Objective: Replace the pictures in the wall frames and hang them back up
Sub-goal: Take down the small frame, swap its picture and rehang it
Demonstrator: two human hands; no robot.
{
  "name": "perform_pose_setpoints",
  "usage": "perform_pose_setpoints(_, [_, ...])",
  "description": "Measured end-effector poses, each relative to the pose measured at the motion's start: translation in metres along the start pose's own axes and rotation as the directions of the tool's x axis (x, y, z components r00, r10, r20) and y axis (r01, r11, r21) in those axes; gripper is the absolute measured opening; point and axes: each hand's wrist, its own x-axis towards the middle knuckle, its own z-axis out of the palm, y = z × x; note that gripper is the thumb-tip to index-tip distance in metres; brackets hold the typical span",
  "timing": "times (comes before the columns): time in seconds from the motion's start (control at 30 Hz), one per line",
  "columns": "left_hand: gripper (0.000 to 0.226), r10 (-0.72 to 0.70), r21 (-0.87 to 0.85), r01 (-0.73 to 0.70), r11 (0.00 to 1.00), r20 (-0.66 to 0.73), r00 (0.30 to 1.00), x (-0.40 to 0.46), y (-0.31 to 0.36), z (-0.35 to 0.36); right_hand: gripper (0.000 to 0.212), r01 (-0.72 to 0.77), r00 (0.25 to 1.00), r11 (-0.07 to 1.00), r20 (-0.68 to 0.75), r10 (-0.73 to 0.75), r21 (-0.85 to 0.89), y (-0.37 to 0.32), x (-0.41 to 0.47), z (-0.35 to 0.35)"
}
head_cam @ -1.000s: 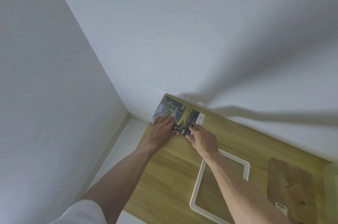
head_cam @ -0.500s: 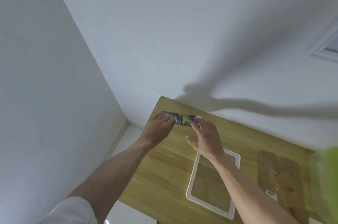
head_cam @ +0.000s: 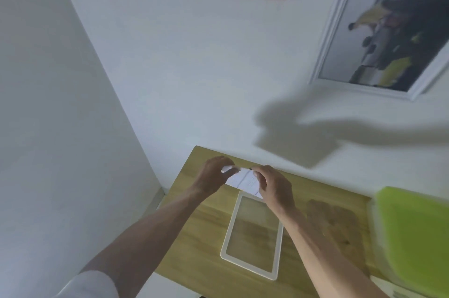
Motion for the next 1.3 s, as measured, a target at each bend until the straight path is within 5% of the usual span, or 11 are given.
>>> perform_pose_setpoints(0.13, [0.028,-0.121,-0.202,0.107,0.974,-0.058,0.991,-0.012,0.037,0.004,0.019,-0.248,0.969,0.938,0.081,0.235,0.243,0.018,-0.013,-0.026])
perform_pose_setpoints(0.4, [0.066,-0.229,-0.242,0.223,0.944,0.002,0.973,-0.037,0.055,0.026,0.015,-0.518,0.854,0.733,0.216,0.473,0.441,0.025,-0.046,-0.056])
perform_pose_setpoints(0.53, [0.061,-0.297,-0.236,0.282,0.930,-0.028,0.955,-0.043,0.047,0.032,0.012,-0.601,0.776,0.605,0.197,0.600,0.523,0.030,-0.055,-0.059])
perform_pose_setpoints(0.73, [0.036,-0.413,-0.473,0.457,0.753,0.200,0.888,-0.066,0.041,0.045,0.014,-0.670,0.659,0.423,0.225,0.718,0.610,0.030,-0.069,-0.047])
perform_pose_setpoints(0.97, [0.022,-0.470,-0.442,0.574,0.690,0.330,0.819,-0.071,0.025,0.055,0.013,-0.733,0.624,0.455,0.235,0.745,0.505,0.031,-0.093,-0.029])
perform_pose_setpoints(1.3, [0.036,-0.536,-0.093,0.591,0.801,0.328,0.778,-0.086,-0.019,0.076,0.031,-0.764,0.631,0.634,0.343,0.696,0.121,0.036,-0.136,0.001])
